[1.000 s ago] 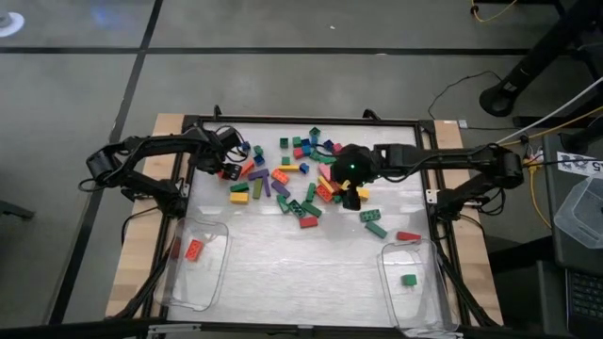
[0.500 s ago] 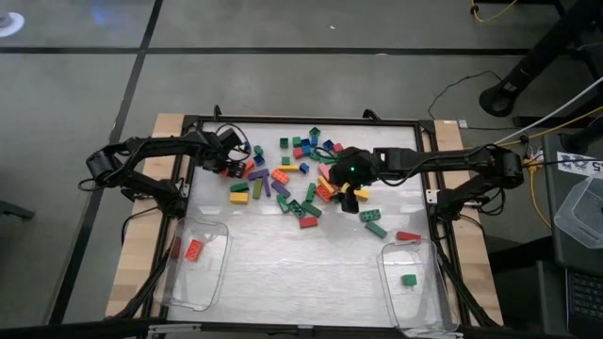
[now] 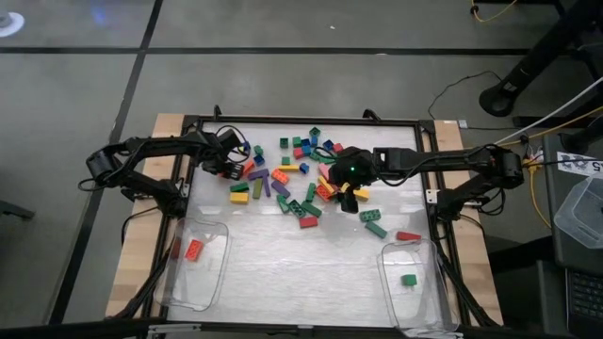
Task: Sort blocks by size
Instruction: Put the small orange game piece into the right transparent bin
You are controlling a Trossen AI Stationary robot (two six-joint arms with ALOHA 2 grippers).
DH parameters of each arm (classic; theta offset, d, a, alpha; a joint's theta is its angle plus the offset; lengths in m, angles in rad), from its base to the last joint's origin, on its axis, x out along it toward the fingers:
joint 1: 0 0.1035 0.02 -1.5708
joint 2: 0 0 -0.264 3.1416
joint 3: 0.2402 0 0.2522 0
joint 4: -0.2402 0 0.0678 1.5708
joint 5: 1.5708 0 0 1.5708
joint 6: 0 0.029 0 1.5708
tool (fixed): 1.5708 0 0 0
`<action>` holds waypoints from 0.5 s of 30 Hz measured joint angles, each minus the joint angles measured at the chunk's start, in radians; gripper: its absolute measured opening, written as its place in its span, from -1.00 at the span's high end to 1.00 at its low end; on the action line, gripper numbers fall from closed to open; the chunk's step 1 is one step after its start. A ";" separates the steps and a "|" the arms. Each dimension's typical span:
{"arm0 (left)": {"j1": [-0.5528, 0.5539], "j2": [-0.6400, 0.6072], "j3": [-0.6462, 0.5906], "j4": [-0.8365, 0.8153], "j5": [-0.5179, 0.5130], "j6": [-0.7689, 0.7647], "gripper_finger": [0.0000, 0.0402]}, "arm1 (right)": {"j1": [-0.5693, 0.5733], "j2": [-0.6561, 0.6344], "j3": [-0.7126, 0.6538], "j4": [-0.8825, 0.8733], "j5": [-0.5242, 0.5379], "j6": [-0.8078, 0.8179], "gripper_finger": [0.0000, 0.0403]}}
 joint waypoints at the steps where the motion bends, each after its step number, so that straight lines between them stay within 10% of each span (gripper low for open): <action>1: 0.000 0.000 0.000 0.000 0.000 0.002 0.36 | 0.000 0.000 0.000 0.000 -0.003 0.000 -0.24; 15: 0.000 -0.043 0.083 -0.008 0.214 0.066 0.40 | 0.001 -0.083 0.000 -0.103 0.028 0.004 -0.24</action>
